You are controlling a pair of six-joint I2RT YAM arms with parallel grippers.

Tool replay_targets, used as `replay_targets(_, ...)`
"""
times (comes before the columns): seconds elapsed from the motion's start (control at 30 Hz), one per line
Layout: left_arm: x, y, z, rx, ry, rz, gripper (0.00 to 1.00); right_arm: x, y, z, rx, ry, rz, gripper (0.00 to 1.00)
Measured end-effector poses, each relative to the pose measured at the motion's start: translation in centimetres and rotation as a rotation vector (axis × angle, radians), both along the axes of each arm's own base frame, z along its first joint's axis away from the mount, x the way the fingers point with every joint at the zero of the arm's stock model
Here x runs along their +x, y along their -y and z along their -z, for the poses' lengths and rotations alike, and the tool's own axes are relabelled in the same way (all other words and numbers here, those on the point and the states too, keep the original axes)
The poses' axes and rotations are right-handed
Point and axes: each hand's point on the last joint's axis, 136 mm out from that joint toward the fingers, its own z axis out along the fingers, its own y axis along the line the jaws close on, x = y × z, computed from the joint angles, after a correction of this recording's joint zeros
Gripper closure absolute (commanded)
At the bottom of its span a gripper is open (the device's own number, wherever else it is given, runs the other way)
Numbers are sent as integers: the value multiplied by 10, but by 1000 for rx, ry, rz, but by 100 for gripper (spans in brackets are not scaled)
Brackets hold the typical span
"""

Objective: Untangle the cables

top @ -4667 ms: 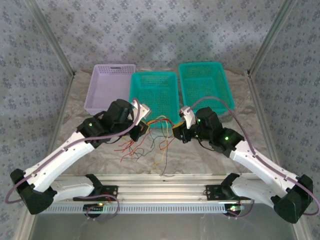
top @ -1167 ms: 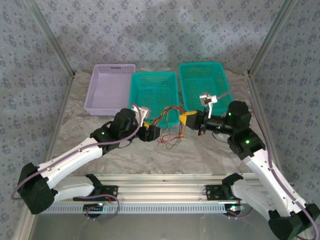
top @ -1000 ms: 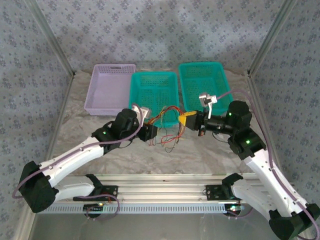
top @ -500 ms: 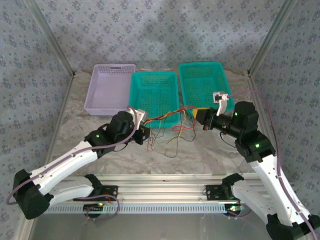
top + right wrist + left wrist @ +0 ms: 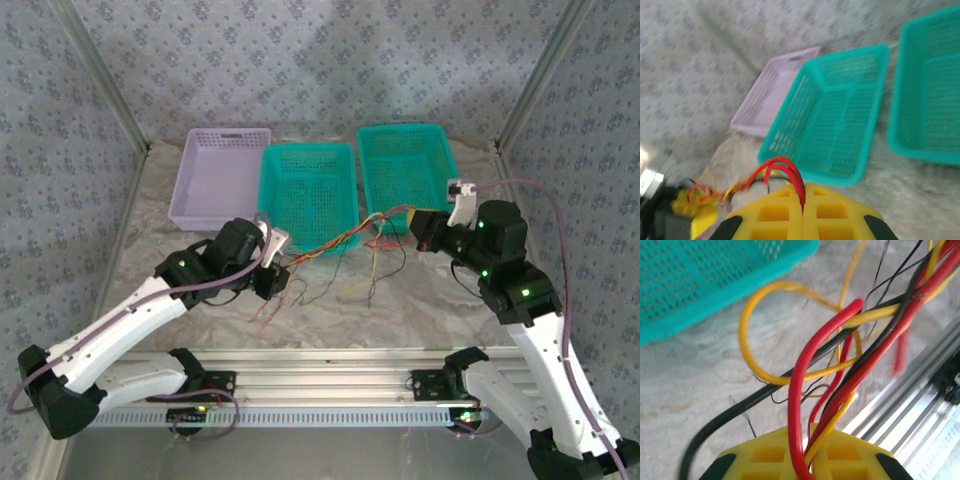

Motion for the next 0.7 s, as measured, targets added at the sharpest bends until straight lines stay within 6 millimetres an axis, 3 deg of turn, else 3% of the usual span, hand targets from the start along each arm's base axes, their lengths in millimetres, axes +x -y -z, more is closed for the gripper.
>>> replay_targets(0.13,-9,-10,14,72,-40,28,100,7,8,-12,-20,24,52,100)
replay_targets(0.27,-5,-17,13,99,-29,17,100,16,11,-14,-42,17,80,100)
replay_targets(0.43,16,-37,7,130,29,-88,100,15,39,-11,-86,17,219,100)
replay_targets(0.7,55,-94,-15,86,98,-387,100,-14,83,-41,-43,136,419,100)
